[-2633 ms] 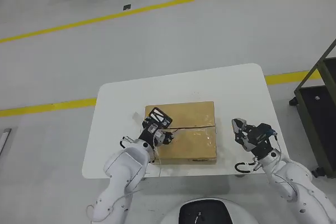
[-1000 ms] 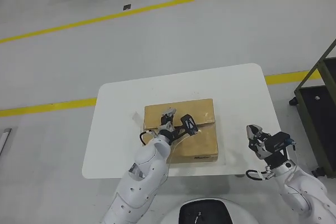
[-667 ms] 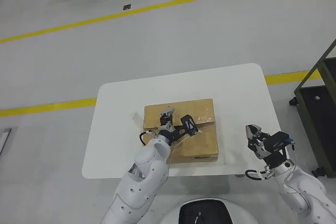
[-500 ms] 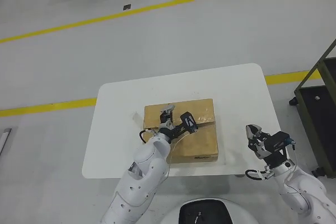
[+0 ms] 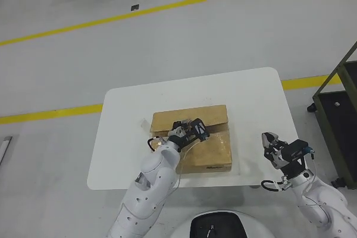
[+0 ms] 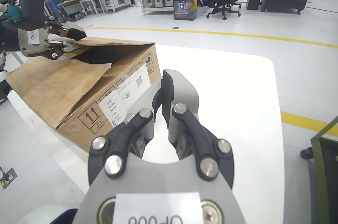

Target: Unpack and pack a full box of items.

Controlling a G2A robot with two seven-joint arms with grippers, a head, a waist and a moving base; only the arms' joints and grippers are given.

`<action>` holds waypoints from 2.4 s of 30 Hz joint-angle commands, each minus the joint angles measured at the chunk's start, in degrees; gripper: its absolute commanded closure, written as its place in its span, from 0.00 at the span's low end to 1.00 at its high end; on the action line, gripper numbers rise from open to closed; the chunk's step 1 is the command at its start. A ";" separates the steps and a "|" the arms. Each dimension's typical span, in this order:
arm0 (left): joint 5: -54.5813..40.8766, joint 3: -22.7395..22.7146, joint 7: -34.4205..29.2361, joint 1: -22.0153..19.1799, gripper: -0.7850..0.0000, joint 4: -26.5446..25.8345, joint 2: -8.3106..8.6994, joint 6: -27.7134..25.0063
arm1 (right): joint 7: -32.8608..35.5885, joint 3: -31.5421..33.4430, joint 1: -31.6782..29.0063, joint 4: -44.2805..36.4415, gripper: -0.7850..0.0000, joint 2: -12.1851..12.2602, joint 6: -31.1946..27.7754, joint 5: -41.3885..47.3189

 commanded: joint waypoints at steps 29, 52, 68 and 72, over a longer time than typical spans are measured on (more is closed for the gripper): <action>-0.71 2.90 1.82 -10.39 0.00 0.91 -2.30 2.46 | -1.36 1.80 -3.06 -3.65 1.00 0.21 0.09 0.41; 3.72 9.64 2.87 -18.40 0.00 18.48 -6.07 6.41 | -1.45 2.15 -5.01 -4.93 1.00 0.30 -0.23 -0.06; -2.59 3.21 1.71 -14.30 0.00 11.92 -5.94 3.51 | -4.58 3.37 -3.16 -0.68 1.00 0.51 -12.73 12.28; -9.09 -0.94 0.20 -10.15 0.00 5.49 -5.28 -1.55 | -4.27 4.74 -2.69 -0.26 1.00 0.93 -19.98 15.57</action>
